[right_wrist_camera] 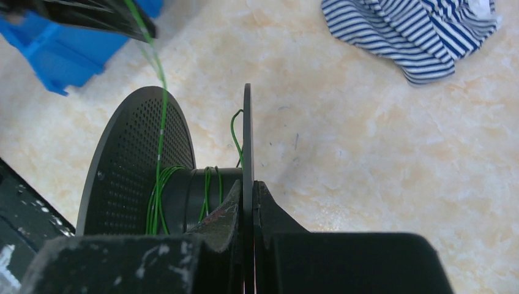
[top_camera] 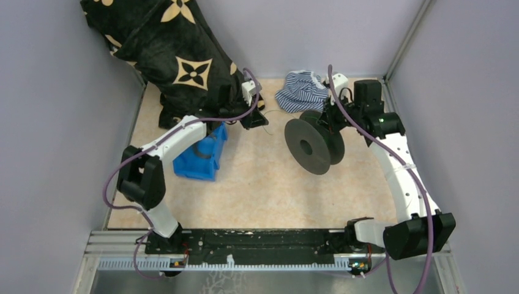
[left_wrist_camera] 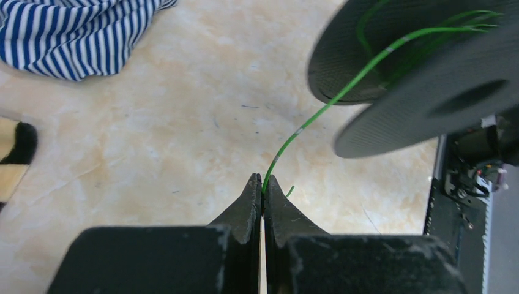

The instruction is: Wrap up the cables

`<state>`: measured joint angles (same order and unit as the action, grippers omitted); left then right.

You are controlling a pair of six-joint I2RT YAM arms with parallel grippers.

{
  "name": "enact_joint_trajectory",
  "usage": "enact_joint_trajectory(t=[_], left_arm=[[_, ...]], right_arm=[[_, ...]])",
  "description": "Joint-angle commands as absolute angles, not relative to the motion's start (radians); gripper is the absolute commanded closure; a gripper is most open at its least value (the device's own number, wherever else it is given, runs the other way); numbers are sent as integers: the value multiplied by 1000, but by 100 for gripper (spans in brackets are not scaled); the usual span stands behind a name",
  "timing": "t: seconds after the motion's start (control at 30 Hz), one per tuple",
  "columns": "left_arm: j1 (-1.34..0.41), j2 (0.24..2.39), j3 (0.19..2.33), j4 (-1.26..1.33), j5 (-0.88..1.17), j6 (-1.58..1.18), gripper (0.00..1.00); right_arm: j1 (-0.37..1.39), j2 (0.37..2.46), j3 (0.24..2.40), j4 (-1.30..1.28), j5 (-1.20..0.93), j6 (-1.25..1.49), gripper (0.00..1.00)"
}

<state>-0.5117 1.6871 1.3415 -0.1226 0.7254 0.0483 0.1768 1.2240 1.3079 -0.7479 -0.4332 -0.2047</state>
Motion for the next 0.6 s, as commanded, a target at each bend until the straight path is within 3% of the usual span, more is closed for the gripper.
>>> enact_joint_trajectory(t=[0.0,0.3,0.57], left_arm=[[-506,1774,1414,-76,677,-15,100],[-510,1846,1389,14,848,-114,100],[-510,1861,1364,157,970,-261,100]], right_arm=[[185,1212,1434,-692,-564,-135,100],[186,1280,1540,-542,-512,95,100],[186,1310,1483,-366,-446,238,100]])
